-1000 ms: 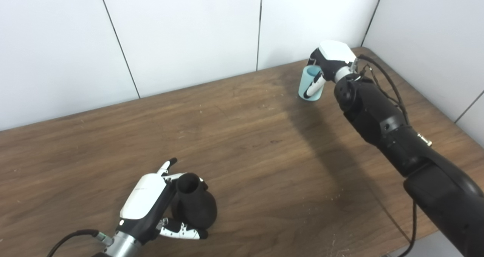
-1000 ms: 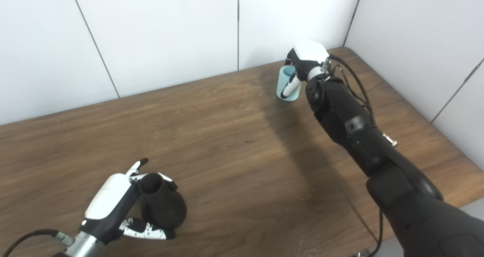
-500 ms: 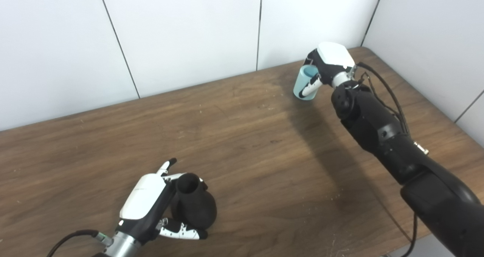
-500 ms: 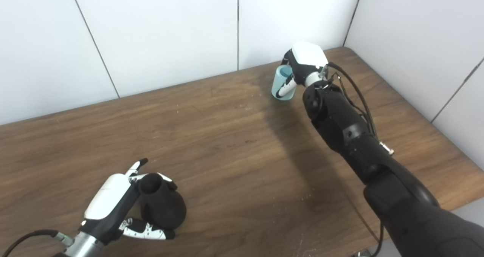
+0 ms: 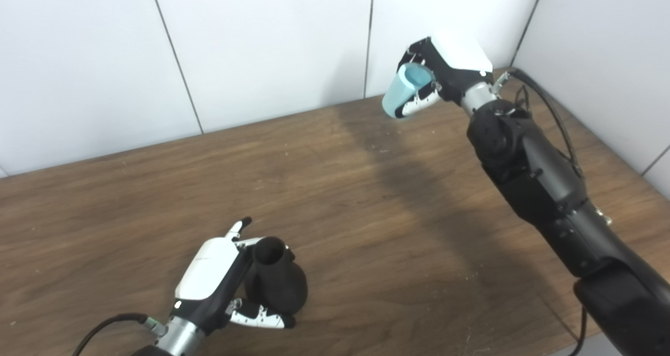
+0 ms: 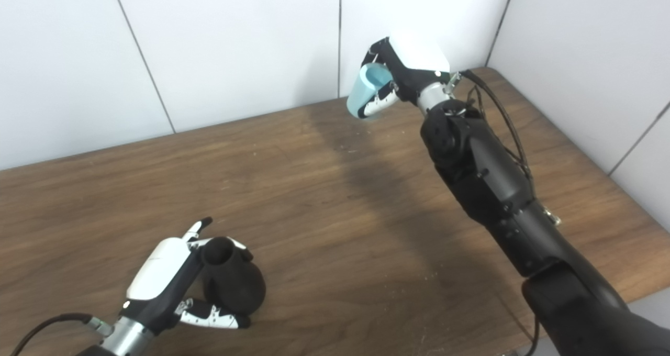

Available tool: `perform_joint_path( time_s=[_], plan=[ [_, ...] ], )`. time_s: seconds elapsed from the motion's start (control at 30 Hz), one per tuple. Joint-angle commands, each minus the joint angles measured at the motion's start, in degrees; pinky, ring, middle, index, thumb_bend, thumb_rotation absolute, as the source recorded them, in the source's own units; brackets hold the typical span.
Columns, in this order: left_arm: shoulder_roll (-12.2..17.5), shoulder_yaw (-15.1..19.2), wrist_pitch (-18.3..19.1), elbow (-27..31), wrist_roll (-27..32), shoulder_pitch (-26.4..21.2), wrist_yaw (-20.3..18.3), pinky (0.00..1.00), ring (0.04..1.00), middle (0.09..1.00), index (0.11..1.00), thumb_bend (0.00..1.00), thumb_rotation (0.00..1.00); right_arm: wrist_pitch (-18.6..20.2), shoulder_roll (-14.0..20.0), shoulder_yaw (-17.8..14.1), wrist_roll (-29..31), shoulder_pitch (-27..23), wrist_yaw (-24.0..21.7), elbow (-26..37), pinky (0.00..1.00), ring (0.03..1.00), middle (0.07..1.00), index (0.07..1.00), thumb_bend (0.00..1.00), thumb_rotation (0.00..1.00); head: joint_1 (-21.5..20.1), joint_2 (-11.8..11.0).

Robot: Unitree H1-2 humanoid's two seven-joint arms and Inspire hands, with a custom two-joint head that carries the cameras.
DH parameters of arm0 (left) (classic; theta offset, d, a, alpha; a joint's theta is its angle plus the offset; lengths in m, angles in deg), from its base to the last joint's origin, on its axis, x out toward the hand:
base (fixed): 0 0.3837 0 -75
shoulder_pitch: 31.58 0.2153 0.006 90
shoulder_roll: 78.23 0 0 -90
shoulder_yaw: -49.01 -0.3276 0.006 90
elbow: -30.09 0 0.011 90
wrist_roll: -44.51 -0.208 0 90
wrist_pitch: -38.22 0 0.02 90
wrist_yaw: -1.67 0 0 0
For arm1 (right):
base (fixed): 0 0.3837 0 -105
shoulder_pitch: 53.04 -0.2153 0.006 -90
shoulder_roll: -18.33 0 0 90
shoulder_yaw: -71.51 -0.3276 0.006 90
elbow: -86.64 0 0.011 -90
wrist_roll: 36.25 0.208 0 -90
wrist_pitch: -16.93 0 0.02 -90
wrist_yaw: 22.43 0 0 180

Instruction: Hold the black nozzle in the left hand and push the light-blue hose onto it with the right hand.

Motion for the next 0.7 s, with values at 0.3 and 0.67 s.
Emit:
perform_joint_path(
  time_s=[0.3, 0.67],
  plan=[
    [-1.0, -2.5, 4.4, -2.5, -4.2, 2.0, -4.3, 1.0, 0.518, 0.461, 0.483, 0.5, 0.0, -1.3, 0.4, -0.8, 3.0, -3.5, -10.3, 12.4, 0.32, 0.422, 0.496, 0.484, 0.5, 0.0, 5.1, -0.3],
    [-3.1, -3.9, 6.6, -2.5, -6.6, 1.7, -4.8, 1.0, 0.514, 0.436, 0.496, 0.5, 0.0, -0.2, -4.3, -0.8, 7.4, -3.2, -14.8, 21.3, 0.29, 0.413, 0.525, 0.53, 0.49, 0.0, 8.5, -0.3]
  ],
)
